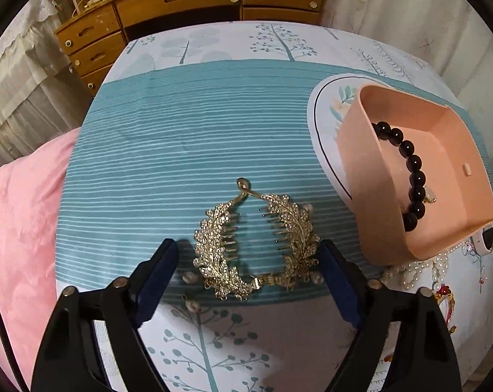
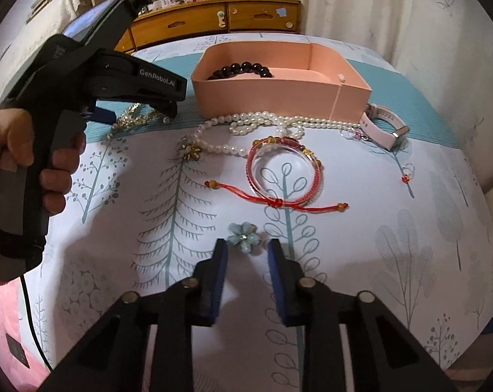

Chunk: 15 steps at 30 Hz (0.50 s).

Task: Organize jewelry
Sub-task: 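Grasp the gold leaf hair comb with the left tool while the right tool grasps the flower brooch, then release the hair comb and flower brooch into the pink box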

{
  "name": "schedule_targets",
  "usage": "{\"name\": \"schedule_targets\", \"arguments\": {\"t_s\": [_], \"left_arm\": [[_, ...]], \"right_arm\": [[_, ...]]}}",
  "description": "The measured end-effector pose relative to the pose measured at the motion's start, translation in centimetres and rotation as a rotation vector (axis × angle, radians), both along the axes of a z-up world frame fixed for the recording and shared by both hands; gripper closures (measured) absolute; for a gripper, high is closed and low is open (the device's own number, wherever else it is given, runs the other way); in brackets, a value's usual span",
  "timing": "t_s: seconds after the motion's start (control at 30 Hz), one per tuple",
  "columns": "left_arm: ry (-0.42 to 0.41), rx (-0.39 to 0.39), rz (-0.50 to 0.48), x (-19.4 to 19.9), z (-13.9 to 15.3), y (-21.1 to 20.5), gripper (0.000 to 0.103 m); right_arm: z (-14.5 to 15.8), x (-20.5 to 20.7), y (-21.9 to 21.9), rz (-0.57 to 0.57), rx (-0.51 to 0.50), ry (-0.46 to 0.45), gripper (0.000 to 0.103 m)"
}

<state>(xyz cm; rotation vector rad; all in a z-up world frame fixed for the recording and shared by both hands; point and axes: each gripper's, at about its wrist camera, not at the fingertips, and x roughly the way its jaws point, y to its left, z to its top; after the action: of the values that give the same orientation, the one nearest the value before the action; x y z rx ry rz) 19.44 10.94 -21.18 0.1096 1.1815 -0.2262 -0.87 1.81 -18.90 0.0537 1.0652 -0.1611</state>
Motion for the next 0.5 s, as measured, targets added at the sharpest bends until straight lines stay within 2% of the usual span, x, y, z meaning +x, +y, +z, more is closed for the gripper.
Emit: {"name": "schedule_targets", "arguments": {"t_s": [0.03, 0.27, 0.4, 0.5], "left_arm": [[-0.009, -0.001, -0.007, -0.1, 0.1, 0.0, 0.029], [0.011, -0.021, -0.004, -0.1, 0.5, 0.5, 0.03], [-0.008, -0.055, 0.021, -0.5, 2.5, 1.5, 0.03], [-0.04, -0.053, -0.003, -0.6, 4.7, 1.5, 0.03]], "right_arm": [[0.0, 0.1, 0.0, 0.006, 0.003, -0.001, 0.085], [0.8, 0.6, 0.3, 0.051, 0.011, -0.028, 0.085], [2.8, 1.4, -0.4, 0.038, 0.03, -0.073, 0.085], [4.9, 2.6, -1.4, 0.016, 0.034, -0.126, 0.085]]}}
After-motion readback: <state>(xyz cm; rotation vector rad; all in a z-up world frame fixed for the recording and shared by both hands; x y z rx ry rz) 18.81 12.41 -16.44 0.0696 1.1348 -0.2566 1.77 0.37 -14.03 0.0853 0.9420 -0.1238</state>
